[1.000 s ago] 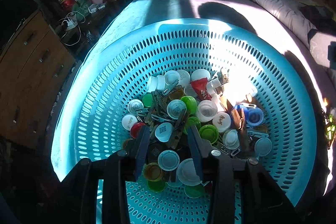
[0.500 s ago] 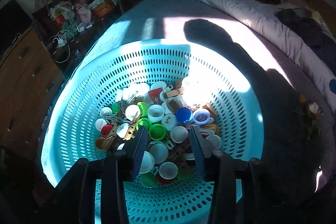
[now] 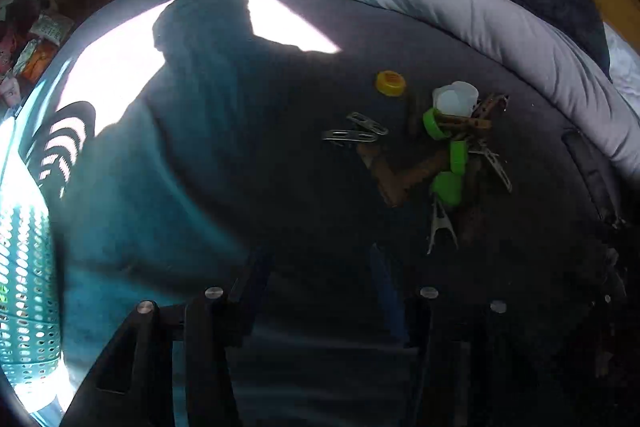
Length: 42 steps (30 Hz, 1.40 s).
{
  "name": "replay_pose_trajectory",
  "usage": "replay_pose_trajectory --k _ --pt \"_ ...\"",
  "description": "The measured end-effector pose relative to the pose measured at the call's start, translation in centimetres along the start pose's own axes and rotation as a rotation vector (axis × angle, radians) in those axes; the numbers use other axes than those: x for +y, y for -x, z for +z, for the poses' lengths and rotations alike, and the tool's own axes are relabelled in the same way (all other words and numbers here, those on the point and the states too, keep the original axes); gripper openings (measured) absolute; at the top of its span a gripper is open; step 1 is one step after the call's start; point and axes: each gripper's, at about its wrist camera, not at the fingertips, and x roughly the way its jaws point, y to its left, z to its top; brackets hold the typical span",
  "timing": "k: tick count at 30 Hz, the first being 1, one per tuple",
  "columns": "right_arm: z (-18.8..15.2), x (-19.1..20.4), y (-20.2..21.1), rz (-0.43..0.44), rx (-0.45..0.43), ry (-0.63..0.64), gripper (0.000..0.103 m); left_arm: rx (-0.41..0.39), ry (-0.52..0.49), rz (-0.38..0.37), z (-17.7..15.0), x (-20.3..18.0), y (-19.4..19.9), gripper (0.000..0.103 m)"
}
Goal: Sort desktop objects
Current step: 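Move the left tool back to the pile and grasp a silver metal clip, then grasp another silver metal clip with the right tool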
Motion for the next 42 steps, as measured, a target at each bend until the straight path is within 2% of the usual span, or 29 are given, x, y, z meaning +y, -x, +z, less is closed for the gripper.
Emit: replay_pose_trajectory --k 4,6,8,9,10,12,13,14,16,17,22,24,27,30,32,33,34,35,40,42 --pt "-1.4 -2.8 -0.7 0.016 0.010 -0.058 0.078 0.010 -0.088 -0.089 2.0 -5.3 -2.1 0.053" --pt "-1.9 -3.8 -1.1 0.036 0.011 -0.077 0.077 0.000 -0.093 -0.091 2.6 -6.4 -2.8 0.054" --pt "-2.1 -4.0 -1.2 0.053 0.000 -0.067 0.078 -0.002 -0.065 -0.069 3.2 -6.3 -3.4 0.067" --pt "-2.1 -3.9 -1.3 0.059 0.000 -0.056 0.081 0.004 -0.044 -0.045 3.2 -5.8 -3.4 0.073" --pt "-2.1 -3.8 -1.4 0.066 -0.002 -0.045 0.082 -0.008 -0.019 0.002 3.2 -5.1 -3.1 0.073" --pt "-2.3 -3.9 -1.4 0.080 -0.015 -0.038 0.084 -0.009 0.008 0.206 2.5 -3.0 -2.6 0.073" --pt "-2.5 -4.0 -1.4 0.089 -0.021 -0.039 0.084 -0.015 0.045 0.283 2.0 -1.6 -2.1 0.073" --pt "-2.6 -4.1 -1.3 0.097 -0.028 -0.040 0.084 -0.020 0.103 0.299 1.5 -0.1 -1.5 0.073" --pt "-2.6 -4.3 -1.3 0.112 -0.035 -0.045 0.084 -0.036 0.177 0.231 0.7 1.7 -0.5 0.071" --pt "-2.6 -4.4 -1.4 0.120 -0.037 -0.045 0.086 -0.052 0.160 0.196 0.4 1.6 -0.1 0.070" --pt "-2.6 -4.1 -1.8 0.125 -0.039 -0.016 0.091 -0.105 0.010 -0.040 0.4 -2.6 0.8 0.064" --pt "-2.7 -3.9 -1.8 0.120 -0.040 -0.005 0.092 -0.090 -0.066 -0.092 0.5 -5.1 0.1 0.064" --pt "-2.7 -4.0 -1.8 0.120 -0.041 -0.005 0.092 -0.038 -0.162 -0.109 0.3 -7.8 -1.3 0.057" --pt "-2.7 -4.1 -1.8 0.122 -0.042 -0.010 0.092 -0.020 -0.166 -0.100 -0.6 -8.1 -2.4 0.055" --pt "-2.7 -4.0 -1.9 0.114 -0.042 -0.003 0.093 -0.017 -0.153 -0.093 -0.6 -8.0 -3.0 0.047" --pt "-2.6 -3.9 -2.0 0.110 -0.042 0.002 0.094 -0.022 -0.149 -0.091 -0.6 -7.9 -3.0 0.041" --pt "-2.6 -3.8 -2.0 0.108 -0.042 0.006 0.094 -0.035 -0.143 -0.091 -0.7 -7.8 -2.8 0.029" --pt "-2.6 -3.8 -2.0 0.105 -0.042 0.009 0.095 -0.044 -0.134 -0.097 -0.5 -7.7 -2.8 0.024" --pt "-2.6 -3.7 -2.1 0.099 -0.044 0.016 0.097 -0.073 -0.159 -0.084 0.2 -8.6 -3.2 0.023" --pt "-2.6 -3.6 -2.2 0.097 -0.046 0.016 0.097 -0.088 -0.131 -0.098 0.1 -8.6 -2.9 0.023"
